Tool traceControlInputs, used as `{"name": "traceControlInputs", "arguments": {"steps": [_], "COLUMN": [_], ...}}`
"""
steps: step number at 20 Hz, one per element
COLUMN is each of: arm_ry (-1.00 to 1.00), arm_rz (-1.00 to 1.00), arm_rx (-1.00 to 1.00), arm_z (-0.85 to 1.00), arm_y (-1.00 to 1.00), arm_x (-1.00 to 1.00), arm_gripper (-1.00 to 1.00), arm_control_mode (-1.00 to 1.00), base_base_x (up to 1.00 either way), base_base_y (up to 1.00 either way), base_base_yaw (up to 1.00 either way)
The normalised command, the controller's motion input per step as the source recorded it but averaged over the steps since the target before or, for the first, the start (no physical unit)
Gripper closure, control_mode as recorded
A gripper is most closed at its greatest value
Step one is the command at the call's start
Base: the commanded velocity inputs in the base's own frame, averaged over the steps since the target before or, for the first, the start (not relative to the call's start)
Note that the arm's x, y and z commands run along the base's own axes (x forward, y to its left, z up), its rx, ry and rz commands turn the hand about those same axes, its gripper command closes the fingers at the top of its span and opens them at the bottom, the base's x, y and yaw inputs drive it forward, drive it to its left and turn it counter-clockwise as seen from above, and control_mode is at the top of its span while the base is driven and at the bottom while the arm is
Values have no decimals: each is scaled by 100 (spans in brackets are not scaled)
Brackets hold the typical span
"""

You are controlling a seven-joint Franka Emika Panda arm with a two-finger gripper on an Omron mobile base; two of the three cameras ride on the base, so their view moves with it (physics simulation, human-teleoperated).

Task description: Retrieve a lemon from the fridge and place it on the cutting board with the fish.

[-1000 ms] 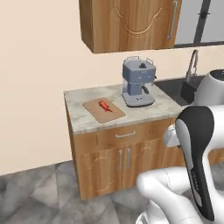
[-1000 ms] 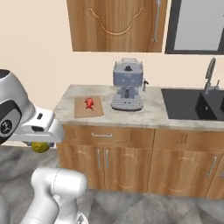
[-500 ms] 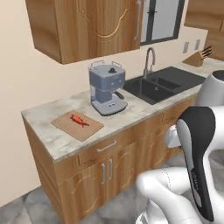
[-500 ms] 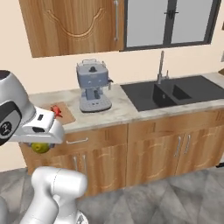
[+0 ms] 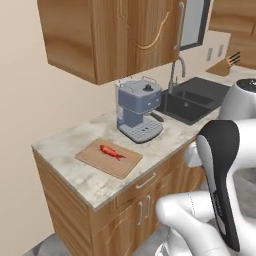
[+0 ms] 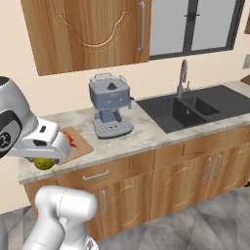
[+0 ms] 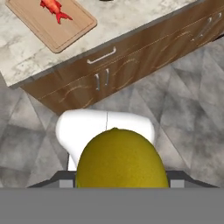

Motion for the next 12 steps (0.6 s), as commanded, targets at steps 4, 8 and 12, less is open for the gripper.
{"name": "traceControlInputs", "arguments": {"steps": [4,8,12], "arm_ry": [0,0,0], "arm_rz": [0,0,0], "arm_rx": [0,0,0], "arm_z": [0,0,0], "arm_y": [0,0,0], "arm_x": [0,0,0], "arm_gripper": [100,100,100], "arm_control_mode": [100,100,100], "base_base_x": [5,2,0], "base_base_y": [35,49,64], "base_base_yaw": [-9,-2,2]}}
